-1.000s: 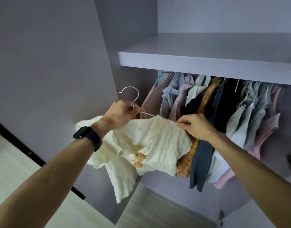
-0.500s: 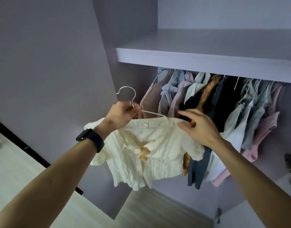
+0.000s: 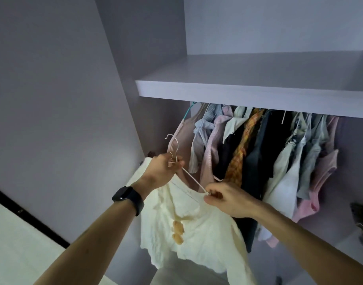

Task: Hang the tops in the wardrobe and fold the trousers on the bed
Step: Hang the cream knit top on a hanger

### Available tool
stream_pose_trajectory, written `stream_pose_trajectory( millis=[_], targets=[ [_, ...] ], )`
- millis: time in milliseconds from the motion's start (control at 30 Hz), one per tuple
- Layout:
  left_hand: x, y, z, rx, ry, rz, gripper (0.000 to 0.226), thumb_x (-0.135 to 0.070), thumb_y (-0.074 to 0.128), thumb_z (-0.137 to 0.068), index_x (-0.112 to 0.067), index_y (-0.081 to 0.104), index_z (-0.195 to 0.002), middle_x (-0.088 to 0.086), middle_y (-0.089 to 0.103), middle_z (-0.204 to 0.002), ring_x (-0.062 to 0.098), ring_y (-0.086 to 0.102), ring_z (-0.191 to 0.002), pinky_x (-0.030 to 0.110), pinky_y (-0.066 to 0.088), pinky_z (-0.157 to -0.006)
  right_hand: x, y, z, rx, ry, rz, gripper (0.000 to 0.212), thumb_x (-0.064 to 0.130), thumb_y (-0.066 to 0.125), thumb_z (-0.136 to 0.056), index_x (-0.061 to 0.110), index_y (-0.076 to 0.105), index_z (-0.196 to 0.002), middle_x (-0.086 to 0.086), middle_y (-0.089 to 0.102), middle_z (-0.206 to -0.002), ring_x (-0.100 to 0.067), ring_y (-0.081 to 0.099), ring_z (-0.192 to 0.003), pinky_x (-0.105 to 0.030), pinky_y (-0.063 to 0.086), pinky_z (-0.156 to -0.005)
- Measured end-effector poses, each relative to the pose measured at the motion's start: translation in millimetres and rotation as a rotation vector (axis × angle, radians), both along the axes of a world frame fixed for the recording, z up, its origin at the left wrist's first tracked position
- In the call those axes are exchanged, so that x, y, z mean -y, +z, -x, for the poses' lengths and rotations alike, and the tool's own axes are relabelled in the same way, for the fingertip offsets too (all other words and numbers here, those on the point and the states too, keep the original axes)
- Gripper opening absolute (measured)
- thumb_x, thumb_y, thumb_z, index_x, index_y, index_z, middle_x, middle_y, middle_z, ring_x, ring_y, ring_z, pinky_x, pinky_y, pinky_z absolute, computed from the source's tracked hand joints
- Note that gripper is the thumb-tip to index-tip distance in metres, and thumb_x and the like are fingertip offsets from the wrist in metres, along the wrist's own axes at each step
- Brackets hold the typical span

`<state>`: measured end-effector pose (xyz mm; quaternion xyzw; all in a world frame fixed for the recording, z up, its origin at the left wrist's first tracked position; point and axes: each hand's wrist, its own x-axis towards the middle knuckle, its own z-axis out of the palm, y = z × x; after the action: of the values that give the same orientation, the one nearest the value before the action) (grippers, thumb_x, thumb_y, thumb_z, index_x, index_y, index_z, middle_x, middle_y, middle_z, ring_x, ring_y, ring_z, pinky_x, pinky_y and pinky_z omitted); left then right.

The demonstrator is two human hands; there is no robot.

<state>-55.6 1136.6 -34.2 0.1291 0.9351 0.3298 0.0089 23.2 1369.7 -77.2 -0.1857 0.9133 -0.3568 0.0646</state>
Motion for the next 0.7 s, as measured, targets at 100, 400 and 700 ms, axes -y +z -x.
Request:
stream_pose_trajectory(
  millis=[100, 400, 700],
  targets=[
    [7, -3, 6, -0.118, 0.020, 0.206, 0.027, -0.040, 0.060, -0.097, -0.027, 0.068, -0.119, -0.006, 0.061, -0.129, 0.017, 0.053, -0.123, 0.034, 0.043, -0.103, 17, -5, -4, 0.106, -0.074, 0.147, 0.038, 0.026, 0.061, -0.098, 0.012, 0.042, -0.068, 0.009, 0.035, -0.062, -0.006, 0.035, -0.059, -0.032, 0.030, -0.059],
    [87, 13, 33, -0.390, 0.141, 0.684, 0.048, -0.034, 0.042, -0.101, -0.021, 0.048, -0.147, 0.005, 0.030, -0.160, 0.024, 0.014, -0.152, 0.053, 0.002, -0.123, 111, -19, 5, 0.211, -0.301, 0.243, 0.038, 0.029, 0.057, -0.098, 0.007, 0.039, -0.072, 0.006, 0.036, -0.060, -0.009, 0.035, -0.058, -0.029, 0.030, -0.057],
    [141, 16, 67, -0.597, 0.036, 1.037, 0.060, -0.014, 0.028, -0.096, -0.006, 0.027, -0.156, 0.016, 0.013, -0.166, 0.034, 0.004, -0.155, 0.050, -0.002, -0.124, 219, -6, 81, 0.097, -0.635, 0.259, 0.023, 0.037, 0.051, -0.100, 0.017, 0.057, -0.092, -0.004, 0.068, -0.098, -0.027, 0.062, -0.093, -0.037, 0.050, -0.081]
  ],
)
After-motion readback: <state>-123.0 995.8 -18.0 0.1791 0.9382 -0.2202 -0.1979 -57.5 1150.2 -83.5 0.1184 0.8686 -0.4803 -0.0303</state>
